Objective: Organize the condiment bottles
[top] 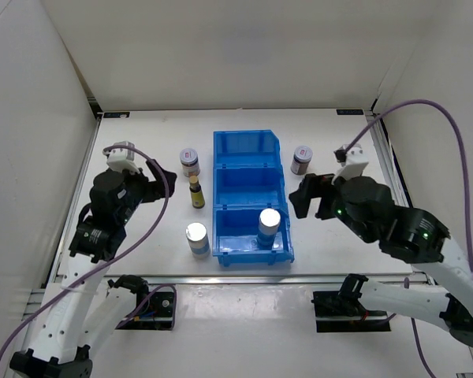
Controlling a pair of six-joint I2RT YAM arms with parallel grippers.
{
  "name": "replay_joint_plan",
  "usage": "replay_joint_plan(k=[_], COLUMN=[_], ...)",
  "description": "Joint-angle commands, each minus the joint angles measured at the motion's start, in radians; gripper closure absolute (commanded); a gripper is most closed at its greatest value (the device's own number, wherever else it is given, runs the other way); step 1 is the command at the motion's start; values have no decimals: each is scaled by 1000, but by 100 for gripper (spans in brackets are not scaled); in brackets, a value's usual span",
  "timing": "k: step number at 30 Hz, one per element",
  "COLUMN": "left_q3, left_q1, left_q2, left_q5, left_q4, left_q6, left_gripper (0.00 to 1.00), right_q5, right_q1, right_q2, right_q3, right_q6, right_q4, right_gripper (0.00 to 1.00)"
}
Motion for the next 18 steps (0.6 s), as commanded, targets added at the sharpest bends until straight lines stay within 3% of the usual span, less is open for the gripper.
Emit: replay_joint_plan(k=[1, 7, 11, 18], left_q3=[23, -6, -6, -6], left_q1=[-4, -36, -88, -266], left_q2=[44, 81, 142, 196], left_q5=[144, 162, 93, 35], left_q4=[-162, -224, -273, -302], left_q6=[-91, -58, -58, -124], left_gripper=[0, 0, 0, 0], right_q5=[32, -2, -11, -11], right_q1=[6, 6, 6, 6], right_q2=[-17, 23, 58, 76], right_q3=[-21, -21, -40, -51], right_q6=[-36, -17, -6, 5], right_q4=[-3, -63, -63, -63], right_gripper=[0, 0, 0, 0])
